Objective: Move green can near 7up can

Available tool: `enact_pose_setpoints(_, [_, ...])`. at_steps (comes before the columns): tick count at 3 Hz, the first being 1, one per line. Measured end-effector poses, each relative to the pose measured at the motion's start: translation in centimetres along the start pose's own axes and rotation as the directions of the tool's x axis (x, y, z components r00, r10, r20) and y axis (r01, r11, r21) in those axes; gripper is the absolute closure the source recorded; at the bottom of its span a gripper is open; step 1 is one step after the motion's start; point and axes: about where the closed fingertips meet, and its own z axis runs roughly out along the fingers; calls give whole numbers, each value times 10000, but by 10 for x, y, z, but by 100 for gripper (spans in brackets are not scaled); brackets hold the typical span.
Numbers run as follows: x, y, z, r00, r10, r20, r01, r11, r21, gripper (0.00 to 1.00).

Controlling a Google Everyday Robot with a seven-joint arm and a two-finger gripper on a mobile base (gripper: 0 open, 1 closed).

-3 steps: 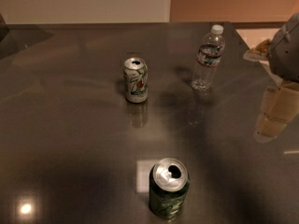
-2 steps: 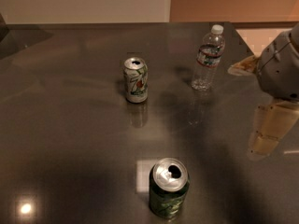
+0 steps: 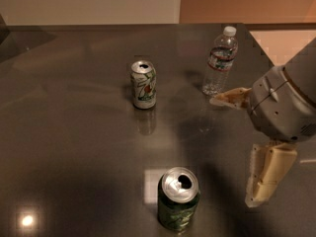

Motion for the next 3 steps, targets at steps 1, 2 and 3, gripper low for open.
enact_pose_setpoints(1, [-22,17,16,9954,-751,601,777,9961,-421,0])
enact_pose_setpoints(2, [-36,29,31,9876,-1224,980,1299,9888,-738,0])
enact_pose_setpoints(3, [-46,37,44,9807,-1495,1258,1629,9811,-1042,0])
